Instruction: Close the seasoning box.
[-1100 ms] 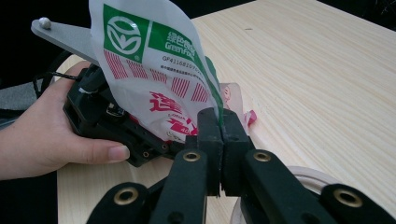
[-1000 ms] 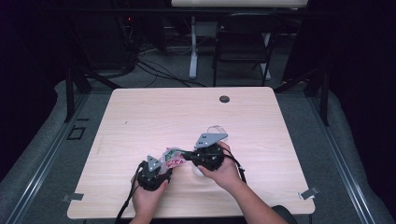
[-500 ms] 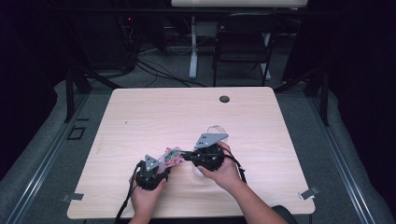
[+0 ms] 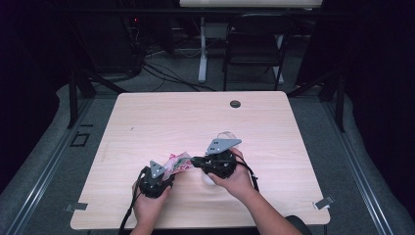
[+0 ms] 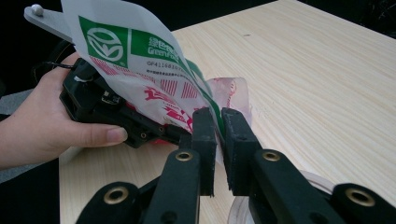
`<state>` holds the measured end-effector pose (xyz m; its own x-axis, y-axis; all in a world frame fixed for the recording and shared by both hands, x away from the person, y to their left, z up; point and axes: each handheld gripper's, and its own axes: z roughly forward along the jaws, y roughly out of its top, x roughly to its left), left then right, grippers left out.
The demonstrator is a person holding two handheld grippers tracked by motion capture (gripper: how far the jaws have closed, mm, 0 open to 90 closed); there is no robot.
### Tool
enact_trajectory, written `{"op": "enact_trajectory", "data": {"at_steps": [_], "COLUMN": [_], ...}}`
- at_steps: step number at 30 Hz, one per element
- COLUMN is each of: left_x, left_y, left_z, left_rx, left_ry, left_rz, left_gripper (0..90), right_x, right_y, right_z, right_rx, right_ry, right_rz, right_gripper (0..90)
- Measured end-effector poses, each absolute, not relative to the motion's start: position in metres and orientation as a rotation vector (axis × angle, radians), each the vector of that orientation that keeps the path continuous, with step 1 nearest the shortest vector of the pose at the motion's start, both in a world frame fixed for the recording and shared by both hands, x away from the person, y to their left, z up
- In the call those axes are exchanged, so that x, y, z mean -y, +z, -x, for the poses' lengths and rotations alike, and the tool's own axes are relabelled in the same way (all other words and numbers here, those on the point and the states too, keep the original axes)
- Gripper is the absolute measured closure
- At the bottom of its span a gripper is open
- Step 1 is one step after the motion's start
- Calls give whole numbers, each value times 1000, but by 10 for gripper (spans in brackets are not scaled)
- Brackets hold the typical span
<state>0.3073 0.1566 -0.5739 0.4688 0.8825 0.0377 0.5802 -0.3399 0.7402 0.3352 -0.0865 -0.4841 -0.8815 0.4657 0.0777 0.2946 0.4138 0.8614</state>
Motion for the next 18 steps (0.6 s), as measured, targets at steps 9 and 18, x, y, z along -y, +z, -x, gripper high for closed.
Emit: {"op": "enact_trajectory", "data": {"at_steps": [9,18], "left_x": [-159,-158], "left_y": [-559,-549], "left_z": [-311,-316], "left_rx": [-1179,-1139], "left_ry": [659,721], "left_rz": [-2062,-2081], "left_gripper": [593,593], "right_x": [89,95], "right_y": [-482,-476], "right_z": [-336,-337], "right_rx": [-2472,-2426], "right_ry": [1487,1492], "right_rz": [-687,-690], "right_gripper": [785,665]}}
